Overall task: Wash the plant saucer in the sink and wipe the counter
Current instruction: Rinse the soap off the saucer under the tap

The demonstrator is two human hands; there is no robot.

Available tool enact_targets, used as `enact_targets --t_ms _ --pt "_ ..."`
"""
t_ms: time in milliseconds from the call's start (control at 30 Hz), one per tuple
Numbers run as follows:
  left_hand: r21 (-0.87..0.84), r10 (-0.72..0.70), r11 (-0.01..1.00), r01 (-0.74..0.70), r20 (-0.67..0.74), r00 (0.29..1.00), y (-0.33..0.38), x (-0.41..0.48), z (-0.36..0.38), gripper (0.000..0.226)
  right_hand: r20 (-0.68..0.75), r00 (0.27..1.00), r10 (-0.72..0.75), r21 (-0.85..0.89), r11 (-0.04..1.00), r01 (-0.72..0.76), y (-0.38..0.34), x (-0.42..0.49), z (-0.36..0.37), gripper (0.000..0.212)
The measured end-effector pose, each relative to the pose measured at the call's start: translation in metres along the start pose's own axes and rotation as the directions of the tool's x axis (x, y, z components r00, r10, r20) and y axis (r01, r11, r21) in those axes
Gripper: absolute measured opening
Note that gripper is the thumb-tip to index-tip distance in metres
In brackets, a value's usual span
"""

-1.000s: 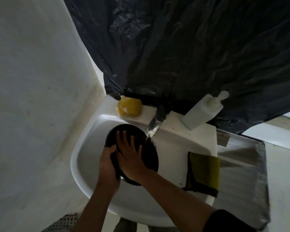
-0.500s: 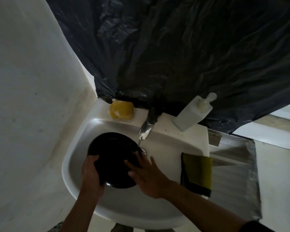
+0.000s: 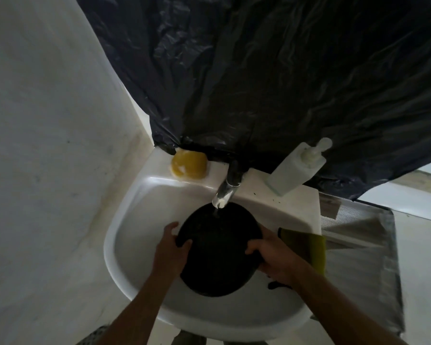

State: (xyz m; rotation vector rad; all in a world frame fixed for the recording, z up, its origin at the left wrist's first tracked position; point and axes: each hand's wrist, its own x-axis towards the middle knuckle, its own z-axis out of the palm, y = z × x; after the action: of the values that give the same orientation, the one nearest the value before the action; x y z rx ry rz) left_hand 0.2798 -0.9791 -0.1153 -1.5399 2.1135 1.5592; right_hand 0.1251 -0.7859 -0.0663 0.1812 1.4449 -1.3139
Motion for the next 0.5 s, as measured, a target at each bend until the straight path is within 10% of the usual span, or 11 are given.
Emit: enact_targets --t_ms 267,500 --pt "0.558 0.282 0.784 -0.273 0.072 0.957 0.077 0.005 0.060 0.080 -0.085 0.988 -0.128 -0.150 0.982 0.114 0.006 -0.034 -0.018 0.071" --pt "0.176 0.174 0.962 -0.210 0.200 0.964 0.065 0.021 0.032 0.047 -0.161 0.973 -0.167 -0.133 0.980 0.146 0.008 -0.032 -0.041 0.044"
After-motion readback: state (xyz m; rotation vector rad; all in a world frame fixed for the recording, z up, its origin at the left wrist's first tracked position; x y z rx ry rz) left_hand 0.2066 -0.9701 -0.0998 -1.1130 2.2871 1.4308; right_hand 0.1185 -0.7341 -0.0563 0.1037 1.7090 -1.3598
